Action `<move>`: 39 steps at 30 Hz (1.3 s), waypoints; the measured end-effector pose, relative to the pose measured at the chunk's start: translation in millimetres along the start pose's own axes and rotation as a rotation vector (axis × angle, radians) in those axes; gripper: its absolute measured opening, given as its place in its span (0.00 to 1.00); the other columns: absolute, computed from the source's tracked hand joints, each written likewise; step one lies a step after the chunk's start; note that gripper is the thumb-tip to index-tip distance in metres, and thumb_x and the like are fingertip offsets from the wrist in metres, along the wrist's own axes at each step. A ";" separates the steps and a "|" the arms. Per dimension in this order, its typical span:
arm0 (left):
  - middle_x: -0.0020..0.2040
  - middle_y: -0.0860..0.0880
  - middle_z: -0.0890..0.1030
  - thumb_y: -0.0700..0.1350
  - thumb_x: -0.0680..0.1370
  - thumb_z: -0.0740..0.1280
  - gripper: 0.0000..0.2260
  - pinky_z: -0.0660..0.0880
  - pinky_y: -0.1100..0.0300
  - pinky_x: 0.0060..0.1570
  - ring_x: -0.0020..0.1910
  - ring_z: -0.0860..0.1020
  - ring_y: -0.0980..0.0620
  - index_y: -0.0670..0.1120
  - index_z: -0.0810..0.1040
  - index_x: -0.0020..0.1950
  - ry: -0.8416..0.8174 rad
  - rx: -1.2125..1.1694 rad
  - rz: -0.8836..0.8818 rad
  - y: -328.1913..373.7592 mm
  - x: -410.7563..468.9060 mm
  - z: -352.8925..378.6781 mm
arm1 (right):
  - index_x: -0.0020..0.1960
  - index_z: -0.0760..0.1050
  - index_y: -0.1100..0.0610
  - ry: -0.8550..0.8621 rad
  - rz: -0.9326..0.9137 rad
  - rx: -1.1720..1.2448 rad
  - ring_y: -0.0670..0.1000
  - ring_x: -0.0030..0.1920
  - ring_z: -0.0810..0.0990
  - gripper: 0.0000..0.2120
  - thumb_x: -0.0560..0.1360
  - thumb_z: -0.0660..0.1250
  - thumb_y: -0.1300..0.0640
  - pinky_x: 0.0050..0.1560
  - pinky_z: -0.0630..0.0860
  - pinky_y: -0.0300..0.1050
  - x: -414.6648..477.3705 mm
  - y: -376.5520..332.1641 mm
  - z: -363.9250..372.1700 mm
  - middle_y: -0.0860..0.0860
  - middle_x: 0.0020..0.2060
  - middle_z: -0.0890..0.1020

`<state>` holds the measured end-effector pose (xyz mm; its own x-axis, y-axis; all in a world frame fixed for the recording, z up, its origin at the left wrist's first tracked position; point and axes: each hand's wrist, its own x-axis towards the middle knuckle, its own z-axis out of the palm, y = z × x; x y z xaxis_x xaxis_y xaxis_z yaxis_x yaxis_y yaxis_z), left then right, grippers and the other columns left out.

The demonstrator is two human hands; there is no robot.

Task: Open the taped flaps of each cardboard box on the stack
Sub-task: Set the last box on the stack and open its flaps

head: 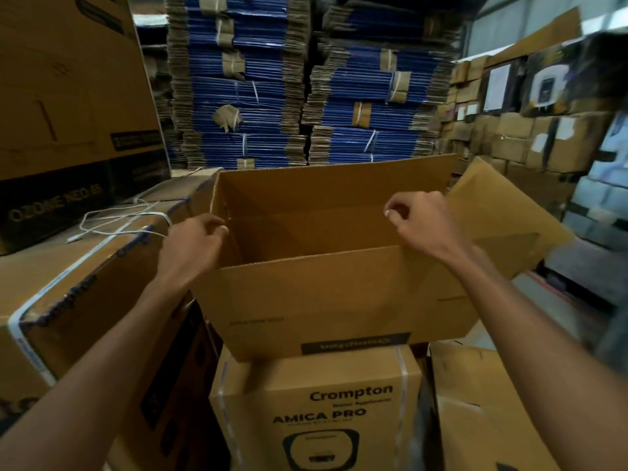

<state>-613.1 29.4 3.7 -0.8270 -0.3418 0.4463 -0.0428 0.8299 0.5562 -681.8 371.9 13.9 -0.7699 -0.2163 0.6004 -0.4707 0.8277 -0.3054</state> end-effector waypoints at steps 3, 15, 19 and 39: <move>0.38 0.54 0.77 0.53 0.84 0.62 0.14 0.72 0.61 0.32 0.33 0.73 0.54 0.47 0.83 0.58 0.107 -0.037 -0.057 -5.8 2.3 1.6 | 0.60 0.81 0.58 0.383 -0.057 0.061 0.53 0.54 0.81 0.10 0.82 0.64 0.58 0.61 0.76 0.59 -31.6 27.6 -2.2 0.55 0.54 0.85; 0.63 0.58 0.73 0.58 0.85 0.57 0.17 0.70 0.55 0.53 0.59 0.73 0.56 0.58 0.71 0.73 0.260 -0.627 -0.079 -30.2 -20.9 48.9 | 0.65 0.79 0.53 0.456 0.438 0.450 0.47 0.57 0.78 0.14 0.81 0.66 0.62 0.57 0.75 0.38 -116.1 101.5 75.0 0.49 0.60 0.81; 0.67 0.58 0.73 0.63 0.82 0.60 0.25 0.74 0.48 0.62 0.64 0.75 0.53 0.60 0.61 0.78 0.213 -0.826 -0.161 -52.2 -29.6 80.2 | 0.70 0.70 0.53 0.433 0.769 0.558 0.50 0.63 0.74 0.20 0.80 0.69 0.60 0.59 0.72 0.40 -116.4 135.1 99.9 0.50 0.66 0.75; 0.65 0.49 0.76 0.36 0.69 0.74 0.38 0.71 0.42 0.67 0.64 0.74 0.45 0.52 0.65 0.76 -0.208 -0.564 -0.614 -129.3 -66.0 177.8 | 0.69 0.68 0.46 0.036 0.932 0.785 0.54 0.65 0.76 0.32 0.70 0.79 0.57 0.69 0.72 0.58 -121.9 205.7 142.6 0.47 0.64 0.79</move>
<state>-652.6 23.0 -222.3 -0.8368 -0.5253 -0.1544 -0.2768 0.1626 0.9471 -746.2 494.7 -227.5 -0.9453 0.3183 -0.0711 0.1139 0.1177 -0.9865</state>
